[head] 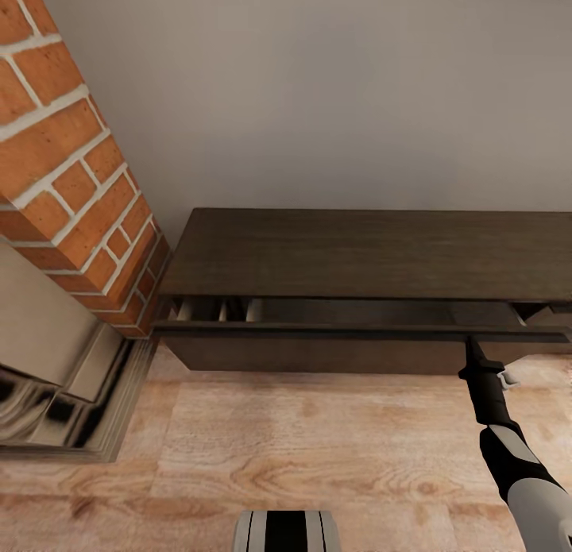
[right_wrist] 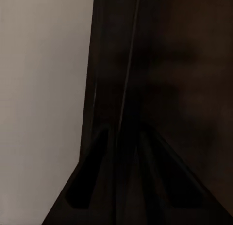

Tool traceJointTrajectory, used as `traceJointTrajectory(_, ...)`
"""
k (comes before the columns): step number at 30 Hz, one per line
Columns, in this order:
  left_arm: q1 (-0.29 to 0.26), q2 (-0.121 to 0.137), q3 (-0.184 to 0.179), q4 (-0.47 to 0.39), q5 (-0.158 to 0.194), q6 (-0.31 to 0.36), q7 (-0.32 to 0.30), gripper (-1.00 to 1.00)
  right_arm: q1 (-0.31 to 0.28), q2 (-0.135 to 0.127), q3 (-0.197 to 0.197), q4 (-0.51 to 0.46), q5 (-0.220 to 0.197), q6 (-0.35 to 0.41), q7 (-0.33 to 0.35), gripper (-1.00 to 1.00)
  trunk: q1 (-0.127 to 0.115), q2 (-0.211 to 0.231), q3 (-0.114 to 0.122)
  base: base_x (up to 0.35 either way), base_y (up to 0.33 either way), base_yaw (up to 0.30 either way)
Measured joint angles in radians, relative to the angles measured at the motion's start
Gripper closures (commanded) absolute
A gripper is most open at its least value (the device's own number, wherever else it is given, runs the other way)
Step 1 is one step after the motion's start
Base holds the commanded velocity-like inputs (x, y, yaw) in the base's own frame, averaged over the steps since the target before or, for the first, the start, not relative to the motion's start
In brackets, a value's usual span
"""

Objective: Place each of the two pumpkins and all three candles from the living room inside a cabinet in the living room (use any cabinet), then make sure every cabinet is closed, and position the cauldron so it is next to a table in the living room.

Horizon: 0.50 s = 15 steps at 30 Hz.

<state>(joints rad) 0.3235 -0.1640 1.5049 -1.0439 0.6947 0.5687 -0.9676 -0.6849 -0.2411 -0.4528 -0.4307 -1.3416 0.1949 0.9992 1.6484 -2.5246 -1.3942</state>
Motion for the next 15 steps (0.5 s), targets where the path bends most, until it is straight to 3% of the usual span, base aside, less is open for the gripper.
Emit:
traceJointTrajectory(5,0.000,-0.001,0.000,0.000,0.000,0.000,0.000,-1.00,0.000,0.001,0.000,0.000,-0.001,0.001,-0.001,1.00,0.000,0.000,0.000,-0.077,0.000,0.000)
traceJointTrajectory(15,0.000,0.000,0.000,0.000,0.000,0.000,0.000,-1.00,0.000,0.002,0.001,-0.001,-0.002,0.001,-0.001,1.00,0.000,0.000,0.000,-0.213,0.000,0.000)
